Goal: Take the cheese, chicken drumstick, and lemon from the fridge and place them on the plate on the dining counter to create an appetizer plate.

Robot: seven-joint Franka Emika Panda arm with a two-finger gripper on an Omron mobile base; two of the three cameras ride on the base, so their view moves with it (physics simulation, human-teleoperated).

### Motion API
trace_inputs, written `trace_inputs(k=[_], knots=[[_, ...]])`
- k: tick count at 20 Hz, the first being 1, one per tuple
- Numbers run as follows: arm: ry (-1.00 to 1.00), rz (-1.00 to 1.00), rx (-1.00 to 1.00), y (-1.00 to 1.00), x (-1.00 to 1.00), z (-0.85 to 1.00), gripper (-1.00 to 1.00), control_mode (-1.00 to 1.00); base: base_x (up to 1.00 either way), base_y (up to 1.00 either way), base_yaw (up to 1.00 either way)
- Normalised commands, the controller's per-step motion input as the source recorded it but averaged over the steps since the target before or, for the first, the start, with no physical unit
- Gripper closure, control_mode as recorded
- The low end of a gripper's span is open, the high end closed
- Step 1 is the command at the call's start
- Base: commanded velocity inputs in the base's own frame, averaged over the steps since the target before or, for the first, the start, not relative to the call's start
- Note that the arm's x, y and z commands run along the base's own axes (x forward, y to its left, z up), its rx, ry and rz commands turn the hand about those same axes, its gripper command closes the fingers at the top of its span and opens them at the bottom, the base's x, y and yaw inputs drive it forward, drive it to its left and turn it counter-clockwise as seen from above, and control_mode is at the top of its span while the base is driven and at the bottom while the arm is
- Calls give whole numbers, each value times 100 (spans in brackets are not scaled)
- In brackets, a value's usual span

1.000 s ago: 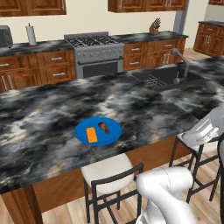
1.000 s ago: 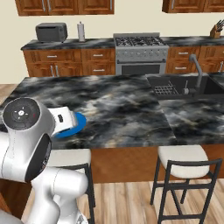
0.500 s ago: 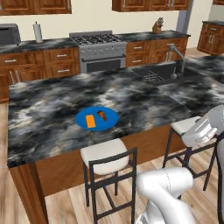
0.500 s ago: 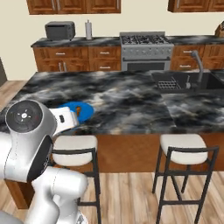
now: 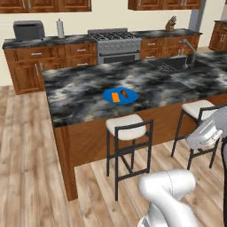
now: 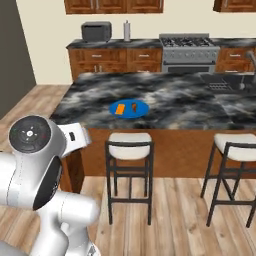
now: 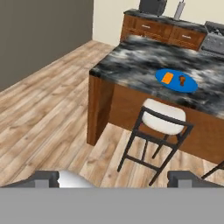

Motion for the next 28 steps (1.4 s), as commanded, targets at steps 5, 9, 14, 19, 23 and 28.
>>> trace_inputs(k=[5,9,14,19,23,28], knots=[[0,0,0,0,0,0,-100,100,-54,100,0],[0,0,0,0,0,0,-100,100,-28,100,0],[0,0,0,0,0,0,-100,100,-5,100,0],[0,0,0,0,0,0,-100,100,13,100,0],[0,0,0,0,0,0,-100,100,33,100,0],[0,0,0,0,0,0,-100,100,64,100,0]])
